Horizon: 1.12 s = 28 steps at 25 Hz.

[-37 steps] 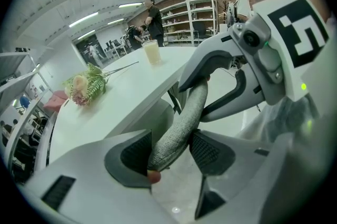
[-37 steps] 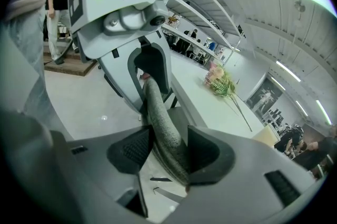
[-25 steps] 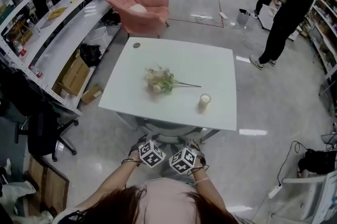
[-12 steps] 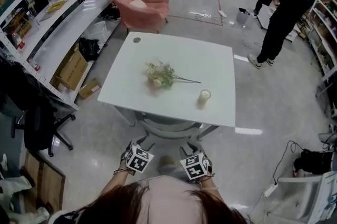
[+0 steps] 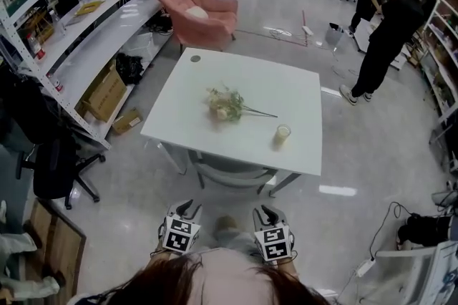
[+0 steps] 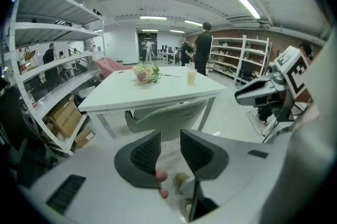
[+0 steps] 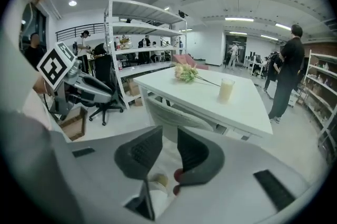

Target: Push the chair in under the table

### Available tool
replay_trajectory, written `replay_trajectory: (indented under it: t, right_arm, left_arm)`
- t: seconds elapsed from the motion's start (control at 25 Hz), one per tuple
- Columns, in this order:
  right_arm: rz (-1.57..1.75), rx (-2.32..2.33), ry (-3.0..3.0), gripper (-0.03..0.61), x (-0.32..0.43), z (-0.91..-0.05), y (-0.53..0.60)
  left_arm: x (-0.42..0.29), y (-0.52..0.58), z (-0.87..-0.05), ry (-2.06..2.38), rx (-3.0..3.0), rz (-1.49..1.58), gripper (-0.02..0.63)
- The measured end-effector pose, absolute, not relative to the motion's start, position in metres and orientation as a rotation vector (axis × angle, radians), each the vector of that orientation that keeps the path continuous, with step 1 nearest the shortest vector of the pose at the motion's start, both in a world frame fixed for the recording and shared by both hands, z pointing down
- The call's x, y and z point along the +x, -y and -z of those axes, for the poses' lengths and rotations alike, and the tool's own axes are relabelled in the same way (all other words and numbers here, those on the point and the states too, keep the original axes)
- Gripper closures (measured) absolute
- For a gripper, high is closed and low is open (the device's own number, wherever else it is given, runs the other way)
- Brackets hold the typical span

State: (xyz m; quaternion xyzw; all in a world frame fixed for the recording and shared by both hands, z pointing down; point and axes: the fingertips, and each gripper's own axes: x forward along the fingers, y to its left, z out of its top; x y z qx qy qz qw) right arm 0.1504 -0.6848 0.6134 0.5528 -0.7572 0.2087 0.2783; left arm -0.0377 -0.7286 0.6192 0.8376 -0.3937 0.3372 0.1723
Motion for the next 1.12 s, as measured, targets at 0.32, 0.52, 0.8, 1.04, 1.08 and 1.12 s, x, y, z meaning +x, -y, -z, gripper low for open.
replay_trajectory:
  t: [0.32, 0.52, 0.8, 1.04, 1.08, 1.12]
  right_arm:
    - [-0.512, 1.532, 2.088, 0.485, 0.119, -0.582, 0.647]
    - [-0.473, 1.579, 2.106, 0.495, 0.105, -0.559, 0.624]
    - [-0.445, 1.652, 2.086, 0.515, 0.102, -0.542, 0.595]
    - [-0.408, 1.698, 2.068, 0.528, 0.095, -0.535, 0.582]
    - [-0.406, 1.701, 2.061, 0.529, 0.095, -0.534, 0.578]
    - [-0.405, 1.702, 2.055, 0.531, 0.095, -0.535, 0.575]
  left_arm:
    - [-0.057, 0.686, -0.562, 1.199, 2.439, -0.725, 0.543]
    - [-0.071, 0.661, -0.535, 1.25, 2.465, -0.628, 0.575]
    - [-0.085, 0.627, -0.515, 1.292, 2.442, -0.54, 0.6]
    - [-0.105, 0.603, -0.509, 1.305, 2.397, -0.457, 0.6]
    - [-0.106, 0.599, -0.51, 1.303, 2.395, -0.465, 0.6]
    - [-0.106, 0.595, -0.511, 1.3, 2.395, -0.475, 0.6]
